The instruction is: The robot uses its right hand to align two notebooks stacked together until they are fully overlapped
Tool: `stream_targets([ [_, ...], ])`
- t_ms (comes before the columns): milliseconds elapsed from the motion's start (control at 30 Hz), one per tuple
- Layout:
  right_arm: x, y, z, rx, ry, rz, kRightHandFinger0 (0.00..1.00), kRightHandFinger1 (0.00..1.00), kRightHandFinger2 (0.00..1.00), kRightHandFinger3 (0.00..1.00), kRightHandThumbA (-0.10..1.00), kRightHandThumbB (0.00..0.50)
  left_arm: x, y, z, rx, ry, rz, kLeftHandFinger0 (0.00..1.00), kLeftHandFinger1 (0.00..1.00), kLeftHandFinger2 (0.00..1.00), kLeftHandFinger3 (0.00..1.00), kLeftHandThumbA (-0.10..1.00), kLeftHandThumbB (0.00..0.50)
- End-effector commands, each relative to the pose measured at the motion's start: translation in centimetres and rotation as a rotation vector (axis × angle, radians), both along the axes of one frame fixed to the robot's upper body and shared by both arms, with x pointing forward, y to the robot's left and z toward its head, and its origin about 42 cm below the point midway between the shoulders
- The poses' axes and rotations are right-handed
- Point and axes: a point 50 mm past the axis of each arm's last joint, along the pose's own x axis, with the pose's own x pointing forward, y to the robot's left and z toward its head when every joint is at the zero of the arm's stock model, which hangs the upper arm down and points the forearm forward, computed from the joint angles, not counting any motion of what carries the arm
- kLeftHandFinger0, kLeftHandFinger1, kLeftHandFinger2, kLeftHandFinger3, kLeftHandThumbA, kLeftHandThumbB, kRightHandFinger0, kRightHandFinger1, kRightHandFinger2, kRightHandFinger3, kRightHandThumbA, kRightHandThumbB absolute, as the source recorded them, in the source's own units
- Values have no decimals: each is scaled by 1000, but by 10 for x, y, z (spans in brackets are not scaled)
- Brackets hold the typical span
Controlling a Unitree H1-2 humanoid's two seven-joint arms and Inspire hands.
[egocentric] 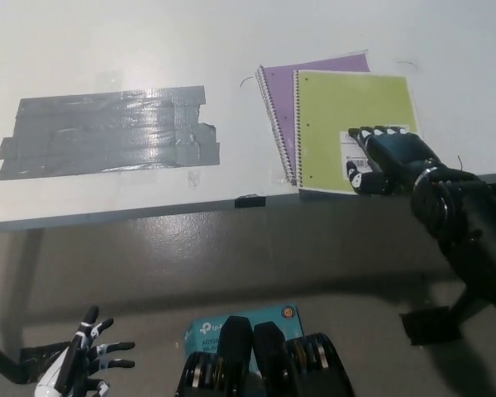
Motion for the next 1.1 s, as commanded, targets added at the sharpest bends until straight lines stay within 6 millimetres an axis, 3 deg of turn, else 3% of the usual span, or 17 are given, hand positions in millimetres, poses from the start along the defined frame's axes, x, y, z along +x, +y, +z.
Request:
stream_targets([
  [0,-5,-29,-19,-105,128,-13,1000,1000,1000,1000,1000,500,5,1,12,14,-36,-34,413,653,739,1000,1000,488],
  [100,-2,-28,-11,-122,105,9,1000,1000,1000,1000,1000,500,6,1,13,12,-36,-30,458,651,720,1000,1000,484],
  [200,2,-22,-2,-144,79,28,1000,1000,1000,1000,1000,500,8,-1,13,10,-37,-32,428,622,686,1000,1000,486],
  [267,5,-14,3,-125,73,29,1000,1000,1000,1000,1000,500,8,-2,13,15,-43,-40,288,567,638,1000,1000,477],
  [333,5,-9,3,-119,71,27,1000,1000,1000,1000,1000,500,7,-3,13,17,-46,-43,262,550,619,1000,1000,474],
  [500,1,4,-7,-109,87,41,1000,1000,1000,1000,1000,500,7,-6,14,12,-43,-49,448,589,609,1000,1000,464],
  [767,-14,10,-31,-95,129,46,1000,1000,1000,1000,1000,500,1,-15,12,-1,-35,-74,410,552,580,1000,1000,475],
  [833,-13,13,-32,-95,126,51,1000,1000,1000,1000,1000,500,1,-16,11,-4,-32,-73,472,554,571,1000,1000,492],
  [1067,-6,22,-20,-111,100,76,1000,1000,1000,1000,1000,500,5,-18,12,-6,-39,-80,488,574,575,1000,1000,489],
])
